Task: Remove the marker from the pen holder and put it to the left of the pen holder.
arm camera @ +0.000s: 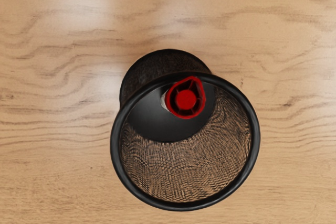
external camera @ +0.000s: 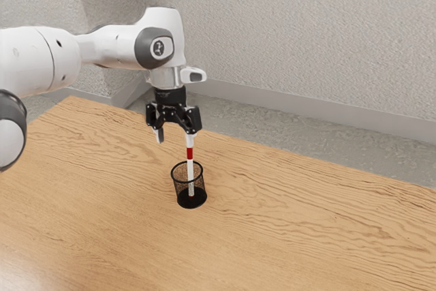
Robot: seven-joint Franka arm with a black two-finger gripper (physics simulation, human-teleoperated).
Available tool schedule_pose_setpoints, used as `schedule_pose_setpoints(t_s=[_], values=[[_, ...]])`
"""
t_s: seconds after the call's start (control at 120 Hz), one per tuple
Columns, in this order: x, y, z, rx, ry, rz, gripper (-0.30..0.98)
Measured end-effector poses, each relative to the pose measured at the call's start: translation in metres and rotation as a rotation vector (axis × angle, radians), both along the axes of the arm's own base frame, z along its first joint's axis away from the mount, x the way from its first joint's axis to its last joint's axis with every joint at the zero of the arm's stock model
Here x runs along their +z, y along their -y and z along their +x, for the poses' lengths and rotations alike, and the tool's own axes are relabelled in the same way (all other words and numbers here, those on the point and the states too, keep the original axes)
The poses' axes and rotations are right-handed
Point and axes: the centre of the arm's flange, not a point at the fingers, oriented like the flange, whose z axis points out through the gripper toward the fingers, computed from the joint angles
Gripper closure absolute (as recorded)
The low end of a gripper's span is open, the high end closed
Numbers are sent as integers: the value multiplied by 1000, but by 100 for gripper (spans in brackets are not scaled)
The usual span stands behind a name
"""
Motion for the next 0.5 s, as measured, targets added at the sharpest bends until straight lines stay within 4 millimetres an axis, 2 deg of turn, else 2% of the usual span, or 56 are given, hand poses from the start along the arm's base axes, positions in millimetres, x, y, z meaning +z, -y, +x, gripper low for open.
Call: schedule_pose_setpoints(t_s=[0.233,0.5], values=[[-32,13,16,1,42,-12,0],[-51,7,24,24,55,-7,24]])
